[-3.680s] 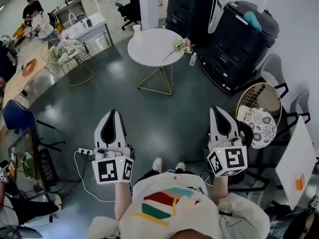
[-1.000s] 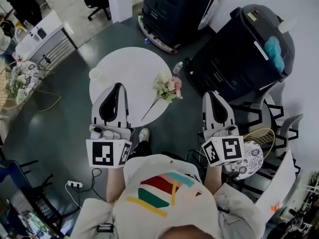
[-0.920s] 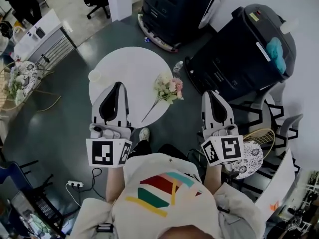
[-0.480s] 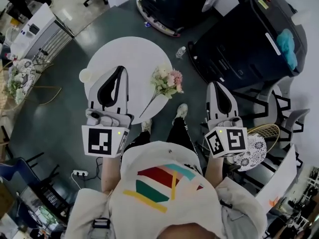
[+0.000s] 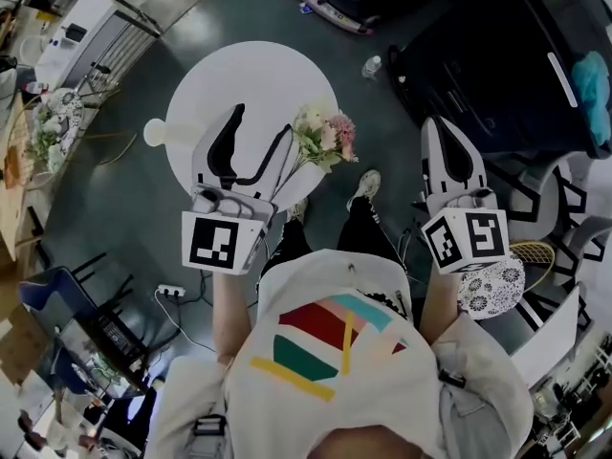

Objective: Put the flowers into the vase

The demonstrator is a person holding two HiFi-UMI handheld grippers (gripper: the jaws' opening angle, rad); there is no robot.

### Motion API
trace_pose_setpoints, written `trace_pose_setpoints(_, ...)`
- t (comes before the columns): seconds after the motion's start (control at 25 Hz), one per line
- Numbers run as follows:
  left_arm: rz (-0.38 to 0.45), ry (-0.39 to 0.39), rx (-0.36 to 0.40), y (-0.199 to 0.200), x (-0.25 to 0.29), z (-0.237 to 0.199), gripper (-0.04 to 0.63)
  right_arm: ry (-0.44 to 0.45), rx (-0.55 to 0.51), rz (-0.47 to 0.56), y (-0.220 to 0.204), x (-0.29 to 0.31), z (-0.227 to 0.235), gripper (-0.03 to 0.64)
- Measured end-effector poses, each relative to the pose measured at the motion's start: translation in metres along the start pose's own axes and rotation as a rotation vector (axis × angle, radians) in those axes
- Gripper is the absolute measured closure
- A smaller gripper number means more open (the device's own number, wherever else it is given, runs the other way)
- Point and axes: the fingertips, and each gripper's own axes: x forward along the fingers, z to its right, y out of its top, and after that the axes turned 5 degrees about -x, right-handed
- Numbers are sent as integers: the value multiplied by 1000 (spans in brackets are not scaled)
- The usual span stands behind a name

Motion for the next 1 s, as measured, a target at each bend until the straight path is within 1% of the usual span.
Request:
trace_pose_setpoints(0.08,-33,-72,-36,-27,19,15,166,7,9,-22,-9,4,7,607)
trace_pose_setpoints(0.16,-70,-117,-100,-62,37,27,90,10,13,-50,-20,5,12,607)
trace_pose_setpoints(0.2,-110,-123,-137,-84,45,30,63,7,12,-65,-25,4,14,607)
trace_pose_setpoints(0.24,-163,-120,-158,-108,53,31,55,0,9,-81,-30,3,17,607)
trace_pose_setpoints(0.28,-228,-114,-158,-134,60,32,55,-10,1,-96,-35,1,21,607)
trace_pose_setpoints(0.4,-446,-110,-79,-206,72,34,55,-37,-24,-144,-49,-5,33,607)
trace_pose_setpoints(0.44,-500,-108,-70,-224,75,34,57,-42,-22,-157,-54,-6,37,607)
trace_pose_setpoints(0.48,-543,-102,-80,-238,77,34,55,-45,-16,-168,-58,-8,40,607)
trace_pose_setpoints(0.56,-612,-79,-113,-259,83,34,57,-50,-2,-183,-66,-11,46,607)
trace_pose_setpoints(0.6,-645,-69,-115,-268,85,34,57,-51,1,-190,-68,-12,49,607)
trace_pose_setpoints(0.68,-701,-62,-97,-281,87,34,57,-52,3,-198,-72,-13,53,607)
trace_pose_setpoints(0.88,-826,-71,-71,-308,89,37,58,-72,9,-203,-76,-19,63,607)
trace_pose_setpoints(1.0,-866,-84,-69,-318,91,40,58,-80,14,-210,-81,-25,67,607)
